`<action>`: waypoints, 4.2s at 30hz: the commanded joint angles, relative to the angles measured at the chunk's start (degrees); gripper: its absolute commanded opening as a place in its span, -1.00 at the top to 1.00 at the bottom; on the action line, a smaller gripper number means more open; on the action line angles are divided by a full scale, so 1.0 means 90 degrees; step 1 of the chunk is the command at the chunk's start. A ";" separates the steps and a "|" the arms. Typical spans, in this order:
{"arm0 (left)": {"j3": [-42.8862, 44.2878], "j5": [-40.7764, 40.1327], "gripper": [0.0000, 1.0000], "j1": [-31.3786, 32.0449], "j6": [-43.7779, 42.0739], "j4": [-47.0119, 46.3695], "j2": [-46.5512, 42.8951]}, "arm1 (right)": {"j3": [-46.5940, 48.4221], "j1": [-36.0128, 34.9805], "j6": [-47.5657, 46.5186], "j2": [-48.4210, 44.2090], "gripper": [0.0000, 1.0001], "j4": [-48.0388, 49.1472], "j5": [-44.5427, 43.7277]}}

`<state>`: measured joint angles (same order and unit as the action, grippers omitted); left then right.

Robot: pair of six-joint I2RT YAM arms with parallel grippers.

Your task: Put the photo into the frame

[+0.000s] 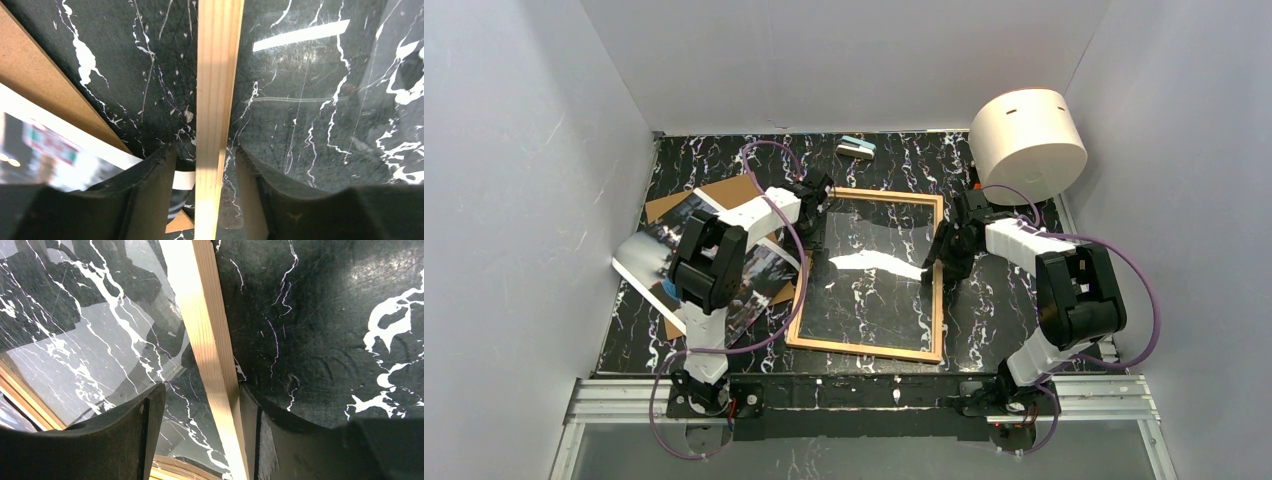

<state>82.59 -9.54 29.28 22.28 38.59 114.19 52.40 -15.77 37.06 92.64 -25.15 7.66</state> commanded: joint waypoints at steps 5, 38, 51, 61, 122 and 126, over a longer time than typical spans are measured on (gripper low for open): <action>-0.0342 0.1228 -0.41 -0.0419 0.0386 -0.0720 -0.0377 | 0.0458 0.0056 -0.0230 0.0060 -0.29 0.0428 0.0113; 0.0591 0.2564 -0.59 -0.1094 0.0288 -0.0501 0.0307 | 0.1922 0.0346 -0.0013 -0.0207 -0.27 0.0546 -0.0667; -0.0604 0.0149 -0.45 -0.1337 0.0416 -0.0233 -0.1964 | 0.3200 -0.0359 -0.0268 0.0657 -0.26 0.1554 0.1443; -0.2303 -0.0552 -0.17 -0.2313 0.1107 0.0355 -0.3211 | 0.5526 -0.2397 -0.0322 0.2977 -0.21 0.1115 0.1834; -0.3710 0.0323 0.14 -0.2745 0.1264 -0.0248 -0.2103 | 0.6436 -0.3397 0.0407 0.4685 -0.24 0.2112 0.4518; -0.3693 0.0337 0.14 -0.2745 0.1273 -0.0249 -0.2102 | 0.6359 -0.3381 0.0514 0.4720 -0.10 0.2220 0.4555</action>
<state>52.25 -7.84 4.23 33.41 36.38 91.20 109.97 -46.35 40.03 138.63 -8.93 46.15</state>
